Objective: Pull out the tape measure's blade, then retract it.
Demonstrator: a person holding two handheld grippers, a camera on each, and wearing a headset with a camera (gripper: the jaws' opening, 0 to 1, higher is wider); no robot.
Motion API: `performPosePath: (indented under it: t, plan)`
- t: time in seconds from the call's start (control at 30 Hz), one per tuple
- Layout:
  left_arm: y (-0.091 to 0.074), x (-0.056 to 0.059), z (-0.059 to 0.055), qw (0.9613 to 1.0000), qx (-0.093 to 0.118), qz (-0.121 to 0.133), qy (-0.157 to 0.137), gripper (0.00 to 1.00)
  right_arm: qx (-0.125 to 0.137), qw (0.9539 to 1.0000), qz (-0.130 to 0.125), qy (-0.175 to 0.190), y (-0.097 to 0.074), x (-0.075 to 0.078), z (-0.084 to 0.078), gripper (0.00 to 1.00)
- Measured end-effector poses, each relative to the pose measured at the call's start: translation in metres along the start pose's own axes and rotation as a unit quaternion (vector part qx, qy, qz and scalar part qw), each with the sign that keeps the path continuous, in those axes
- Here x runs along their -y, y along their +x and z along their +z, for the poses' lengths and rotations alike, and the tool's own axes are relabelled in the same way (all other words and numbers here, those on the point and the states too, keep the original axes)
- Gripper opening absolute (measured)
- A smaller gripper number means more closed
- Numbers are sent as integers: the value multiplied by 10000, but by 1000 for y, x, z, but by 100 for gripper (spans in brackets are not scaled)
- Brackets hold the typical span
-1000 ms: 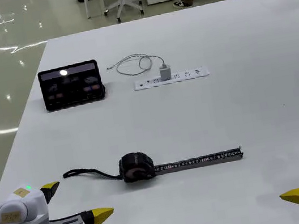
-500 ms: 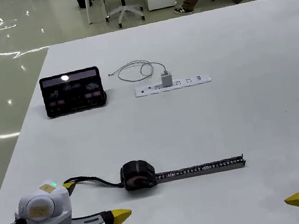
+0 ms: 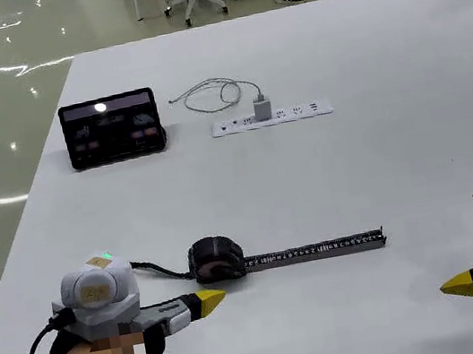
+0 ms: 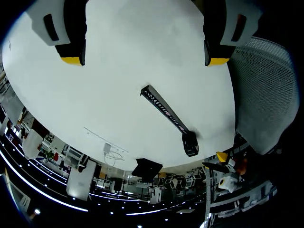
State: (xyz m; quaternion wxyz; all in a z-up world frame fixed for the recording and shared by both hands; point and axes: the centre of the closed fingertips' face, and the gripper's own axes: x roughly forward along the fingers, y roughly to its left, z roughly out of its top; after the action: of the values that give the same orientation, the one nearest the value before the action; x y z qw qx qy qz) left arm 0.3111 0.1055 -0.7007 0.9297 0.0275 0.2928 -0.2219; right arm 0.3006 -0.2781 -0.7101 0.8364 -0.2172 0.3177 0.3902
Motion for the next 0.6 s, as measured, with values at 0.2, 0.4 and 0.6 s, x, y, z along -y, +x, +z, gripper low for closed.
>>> performPosePath:
  t: [0.2,0.4,0.6]
  plan:
    - [11,5,0,9999,37,105,-62,100,-45,9998,106,-134,8,1,7,100]
    - [24,10,-6,9996,-9,183,-228,100,-167,9990,326,-252,17,-4,8,100]
    - [26,-5,2,9926,526,1092,120,100,-305,9975,505,-393,27,-8,7,100]
